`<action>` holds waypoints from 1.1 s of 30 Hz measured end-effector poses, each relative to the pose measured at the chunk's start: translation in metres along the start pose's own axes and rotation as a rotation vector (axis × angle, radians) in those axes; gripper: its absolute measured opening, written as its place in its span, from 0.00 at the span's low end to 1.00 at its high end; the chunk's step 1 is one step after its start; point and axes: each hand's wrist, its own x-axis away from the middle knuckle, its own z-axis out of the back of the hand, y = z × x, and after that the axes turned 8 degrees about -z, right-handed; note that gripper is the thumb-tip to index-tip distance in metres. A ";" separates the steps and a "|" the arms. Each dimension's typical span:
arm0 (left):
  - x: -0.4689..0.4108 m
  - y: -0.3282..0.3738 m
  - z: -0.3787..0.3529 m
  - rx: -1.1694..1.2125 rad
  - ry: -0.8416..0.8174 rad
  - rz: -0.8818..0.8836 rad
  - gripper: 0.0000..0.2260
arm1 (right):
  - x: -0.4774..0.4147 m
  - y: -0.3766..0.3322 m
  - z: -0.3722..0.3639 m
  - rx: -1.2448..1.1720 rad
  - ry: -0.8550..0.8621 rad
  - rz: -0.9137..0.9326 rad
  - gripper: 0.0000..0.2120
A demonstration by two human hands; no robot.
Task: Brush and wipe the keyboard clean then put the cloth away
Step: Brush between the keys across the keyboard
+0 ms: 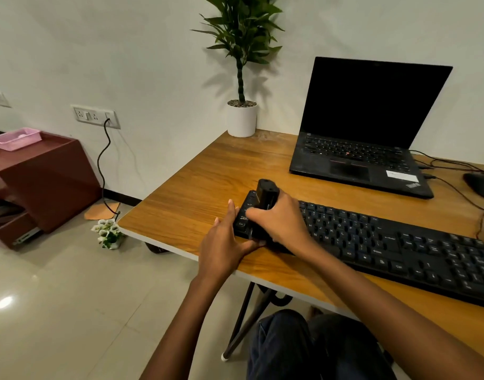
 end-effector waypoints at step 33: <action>-0.001 0.003 0.001 0.086 0.014 0.020 0.56 | -0.027 -0.016 -0.001 -0.066 0.060 -0.027 0.12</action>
